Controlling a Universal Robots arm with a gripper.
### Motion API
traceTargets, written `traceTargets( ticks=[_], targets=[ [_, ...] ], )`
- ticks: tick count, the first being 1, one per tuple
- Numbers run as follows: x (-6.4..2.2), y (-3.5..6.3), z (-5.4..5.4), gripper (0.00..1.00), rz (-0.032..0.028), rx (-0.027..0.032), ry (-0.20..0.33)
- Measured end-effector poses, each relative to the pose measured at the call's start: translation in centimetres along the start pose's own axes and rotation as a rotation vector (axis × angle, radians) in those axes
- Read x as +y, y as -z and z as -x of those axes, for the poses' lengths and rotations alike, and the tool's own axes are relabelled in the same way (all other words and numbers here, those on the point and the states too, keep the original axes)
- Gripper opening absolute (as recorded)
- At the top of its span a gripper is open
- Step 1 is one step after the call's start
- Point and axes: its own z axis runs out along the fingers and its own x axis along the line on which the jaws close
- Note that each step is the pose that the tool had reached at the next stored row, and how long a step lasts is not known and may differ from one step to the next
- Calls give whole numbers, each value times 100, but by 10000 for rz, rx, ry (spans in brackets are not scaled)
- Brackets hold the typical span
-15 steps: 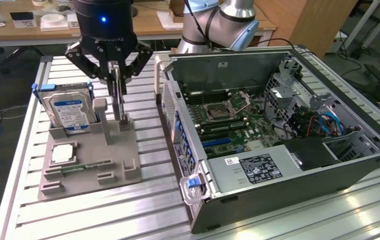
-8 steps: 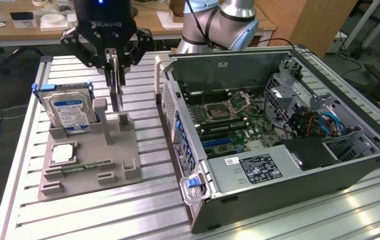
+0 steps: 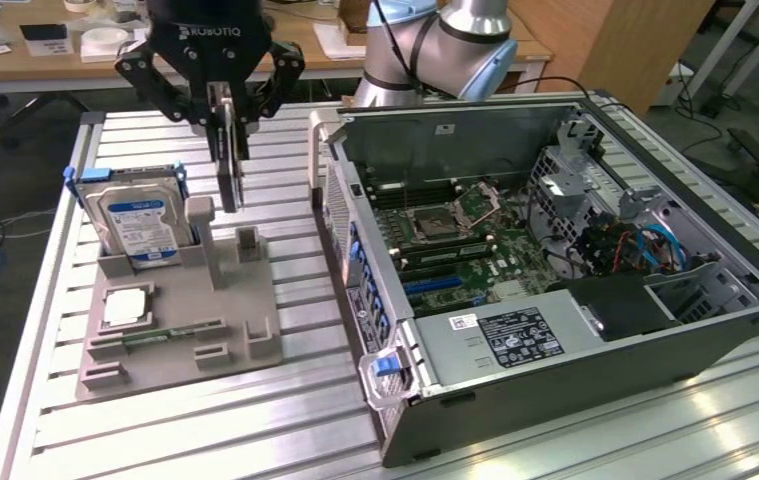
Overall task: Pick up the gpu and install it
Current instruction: 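Pick up the gpu and move the gpu toward the slot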
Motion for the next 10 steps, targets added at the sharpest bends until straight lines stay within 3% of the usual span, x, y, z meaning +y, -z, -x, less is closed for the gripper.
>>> traceTargets(
  ticks=[4,10],
  targets=[
    [4,0,86,28,0,0,-1],
    [15,-1,332,28,0,0,-1]
  ],
)
